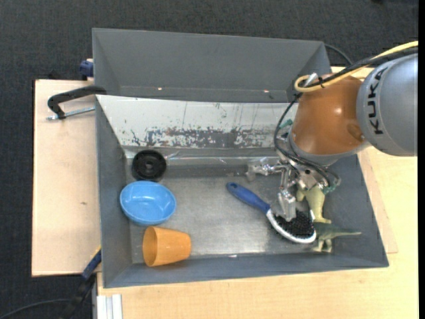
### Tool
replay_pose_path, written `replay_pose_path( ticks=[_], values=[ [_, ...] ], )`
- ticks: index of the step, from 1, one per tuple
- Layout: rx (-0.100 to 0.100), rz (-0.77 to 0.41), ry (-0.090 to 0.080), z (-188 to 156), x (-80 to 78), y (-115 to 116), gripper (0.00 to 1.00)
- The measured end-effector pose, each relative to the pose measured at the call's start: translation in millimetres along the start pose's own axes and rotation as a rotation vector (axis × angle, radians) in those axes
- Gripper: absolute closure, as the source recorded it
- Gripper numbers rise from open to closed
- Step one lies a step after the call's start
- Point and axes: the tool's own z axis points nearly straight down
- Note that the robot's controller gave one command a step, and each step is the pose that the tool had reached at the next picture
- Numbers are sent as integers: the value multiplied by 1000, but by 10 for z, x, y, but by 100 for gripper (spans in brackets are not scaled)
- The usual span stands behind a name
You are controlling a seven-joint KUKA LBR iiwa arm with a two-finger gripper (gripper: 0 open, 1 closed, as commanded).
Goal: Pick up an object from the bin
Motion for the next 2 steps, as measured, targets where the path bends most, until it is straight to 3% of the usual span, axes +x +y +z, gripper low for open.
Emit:
replay_pose_path(
  ticks=[1,2],
  values=[
    [-1,0,4,7,11,-2,100],
    [-2,0,0,4,-3,10,0]
  ],
)
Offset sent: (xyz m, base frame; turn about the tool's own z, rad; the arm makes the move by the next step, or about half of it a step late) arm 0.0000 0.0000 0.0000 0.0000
